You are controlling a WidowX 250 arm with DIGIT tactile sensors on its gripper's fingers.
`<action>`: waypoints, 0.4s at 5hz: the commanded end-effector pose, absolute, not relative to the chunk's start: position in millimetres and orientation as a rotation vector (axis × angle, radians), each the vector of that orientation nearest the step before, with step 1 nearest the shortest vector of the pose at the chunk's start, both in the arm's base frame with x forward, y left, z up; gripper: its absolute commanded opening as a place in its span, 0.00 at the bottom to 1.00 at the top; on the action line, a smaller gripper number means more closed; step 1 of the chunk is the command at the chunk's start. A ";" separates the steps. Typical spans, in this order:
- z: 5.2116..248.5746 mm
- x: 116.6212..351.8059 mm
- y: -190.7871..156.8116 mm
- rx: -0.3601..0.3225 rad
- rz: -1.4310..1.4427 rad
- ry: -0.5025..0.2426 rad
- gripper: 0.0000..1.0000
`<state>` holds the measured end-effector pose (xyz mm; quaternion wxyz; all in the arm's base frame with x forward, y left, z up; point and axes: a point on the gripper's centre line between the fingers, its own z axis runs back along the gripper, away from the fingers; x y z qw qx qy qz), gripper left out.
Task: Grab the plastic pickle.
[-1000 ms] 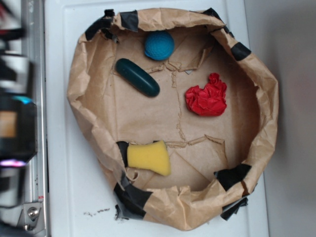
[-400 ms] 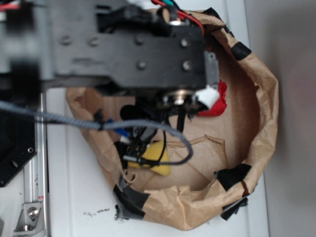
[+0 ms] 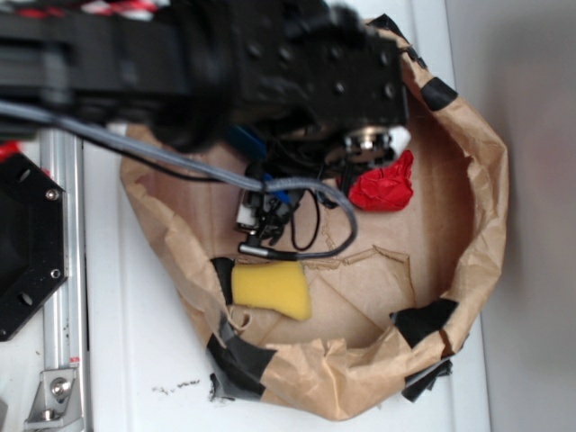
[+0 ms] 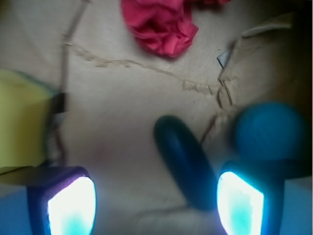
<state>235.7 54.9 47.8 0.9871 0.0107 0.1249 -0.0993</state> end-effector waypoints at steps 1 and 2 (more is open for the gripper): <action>5.0 234.6 73.1 0.020 -0.151 0.363 1.00; 11.3 231.9 71.1 0.037 -0.131 0.331 0.00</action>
